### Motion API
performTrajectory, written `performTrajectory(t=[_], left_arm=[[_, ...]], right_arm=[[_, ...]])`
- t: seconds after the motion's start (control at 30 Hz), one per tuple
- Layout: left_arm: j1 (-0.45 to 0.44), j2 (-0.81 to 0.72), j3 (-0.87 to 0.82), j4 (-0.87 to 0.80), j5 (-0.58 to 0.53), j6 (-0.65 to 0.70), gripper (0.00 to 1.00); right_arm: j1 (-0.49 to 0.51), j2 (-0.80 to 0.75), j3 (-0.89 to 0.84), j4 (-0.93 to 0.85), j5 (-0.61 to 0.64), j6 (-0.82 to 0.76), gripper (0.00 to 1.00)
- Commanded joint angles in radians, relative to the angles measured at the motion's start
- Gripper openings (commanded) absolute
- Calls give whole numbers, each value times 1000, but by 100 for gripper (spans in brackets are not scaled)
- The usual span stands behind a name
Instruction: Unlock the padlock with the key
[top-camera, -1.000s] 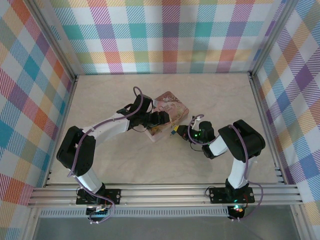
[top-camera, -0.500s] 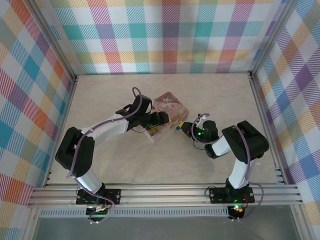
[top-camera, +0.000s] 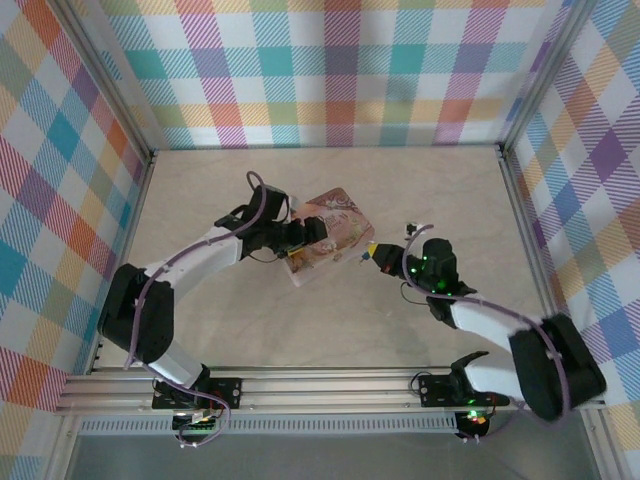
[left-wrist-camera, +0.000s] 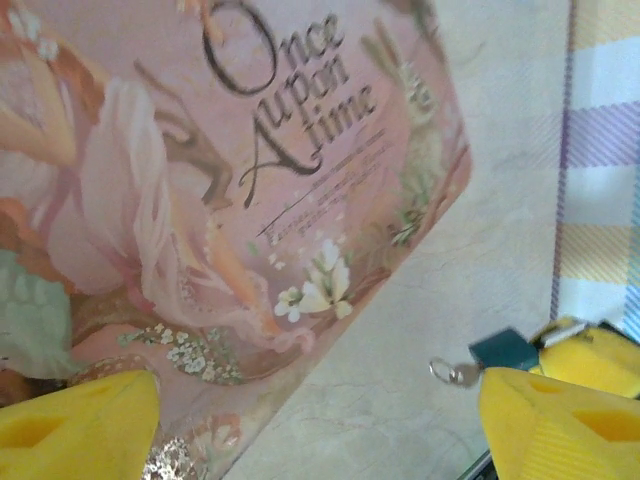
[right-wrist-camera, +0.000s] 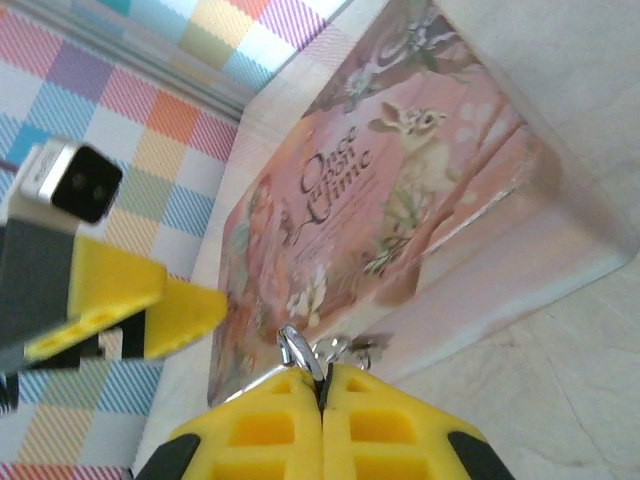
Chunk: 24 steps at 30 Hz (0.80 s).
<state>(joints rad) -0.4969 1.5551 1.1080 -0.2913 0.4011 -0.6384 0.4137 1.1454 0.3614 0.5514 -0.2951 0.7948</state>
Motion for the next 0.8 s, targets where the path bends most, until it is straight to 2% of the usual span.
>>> performTrajectory(t=[0.0,0.17,0.33,0.53,0.77], left_arm=[[12,-89,-27,-7,-29,12,86],[17,-179,-105,53,-105,10,91],[19,-282,-191,112,-176,-8,96],[21,-436,-296,120,-319,2,100],[24,-551,-354,47,-416,30,100]], right_arm=[[9,-159,31,-407,15,-136,4],[20,-336,75,-706,11,-163,4],[40,-402,132,-916,19,-163,4],[83,-349,182,-1064,13,-163,3],[173,-178,191,-1046,36,-156,3]])
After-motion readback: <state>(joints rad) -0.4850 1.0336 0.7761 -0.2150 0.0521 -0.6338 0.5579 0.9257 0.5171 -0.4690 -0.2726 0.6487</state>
